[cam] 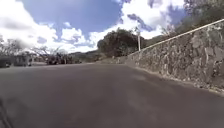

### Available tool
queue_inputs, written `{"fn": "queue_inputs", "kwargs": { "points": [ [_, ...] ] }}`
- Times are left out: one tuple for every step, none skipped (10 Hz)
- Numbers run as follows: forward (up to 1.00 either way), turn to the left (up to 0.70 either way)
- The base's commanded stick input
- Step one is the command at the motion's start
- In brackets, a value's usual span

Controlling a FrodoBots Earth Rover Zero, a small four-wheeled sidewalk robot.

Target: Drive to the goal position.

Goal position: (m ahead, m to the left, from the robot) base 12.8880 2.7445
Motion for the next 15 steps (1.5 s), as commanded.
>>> {"fn": "queue_inputs", "kwargs": {
  "points": [
    [0.7,0.0],
    [0.7,0.01],
    [0.7,0.02],
    [0.7,0.2],
    [0.7,0.3],
    [0.7,0.28],
    [0.7,0.15],
    [0.7,0.0],
    [0.7,0.0],
    [0.7,0.0],
    [0.7,0.0],
    [0.7,0.0],
    [0.7,0.0],
    [0.7,0.0],
    [0.7,0.0]
  ]
}}
